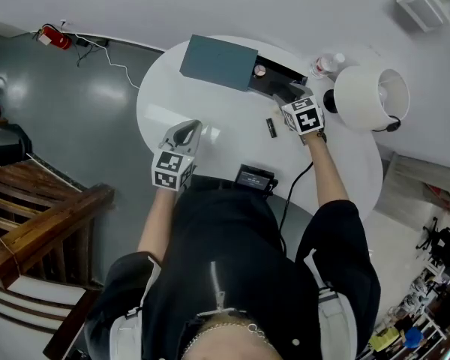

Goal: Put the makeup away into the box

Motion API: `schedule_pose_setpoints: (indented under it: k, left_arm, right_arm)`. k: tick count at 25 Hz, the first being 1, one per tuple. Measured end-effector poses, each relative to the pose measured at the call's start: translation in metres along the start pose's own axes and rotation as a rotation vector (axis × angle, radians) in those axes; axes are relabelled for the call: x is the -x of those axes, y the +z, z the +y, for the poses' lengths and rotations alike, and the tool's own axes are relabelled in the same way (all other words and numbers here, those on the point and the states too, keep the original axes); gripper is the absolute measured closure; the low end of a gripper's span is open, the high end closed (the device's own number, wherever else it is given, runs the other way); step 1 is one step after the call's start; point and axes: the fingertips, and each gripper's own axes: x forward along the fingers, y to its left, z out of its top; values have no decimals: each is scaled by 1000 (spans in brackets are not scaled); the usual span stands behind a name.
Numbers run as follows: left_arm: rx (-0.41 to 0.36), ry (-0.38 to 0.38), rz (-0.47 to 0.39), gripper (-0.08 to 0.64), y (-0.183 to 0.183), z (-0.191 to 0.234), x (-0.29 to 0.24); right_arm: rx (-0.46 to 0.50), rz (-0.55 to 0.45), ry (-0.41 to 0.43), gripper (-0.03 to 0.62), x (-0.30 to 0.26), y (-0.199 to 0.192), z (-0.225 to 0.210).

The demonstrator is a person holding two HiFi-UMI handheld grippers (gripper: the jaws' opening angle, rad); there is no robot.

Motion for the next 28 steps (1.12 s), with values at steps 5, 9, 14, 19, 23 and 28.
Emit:
schedule_pose_setpoints:
  k: [5,9,14,19,23,28]
  left_arm:
    - [-8,-21,9,546,-1,-5,-4]
    - [-15,-32,13,546,-1,-9,-7]
    - [-18,-36,20,546,-1,-12,-8]
    - [-11,-24,23,546,-4,-8,-6]
    - [-1,-8,26,546,-7,-4,-3]
    - [14,8,33,546,-11,1,1]
  right_arm:
    - [32,-4,28,382,11,-22,16]
    - [53,26,49,382,8,-43,27]
    - [148,88,49,385,-5,-66,42]
    - [214,157,19,385,-24,-85,44]
    - [211,189,-19,385,-34,-96,35]
    - [207,202,-41,385,-44,-104,28]
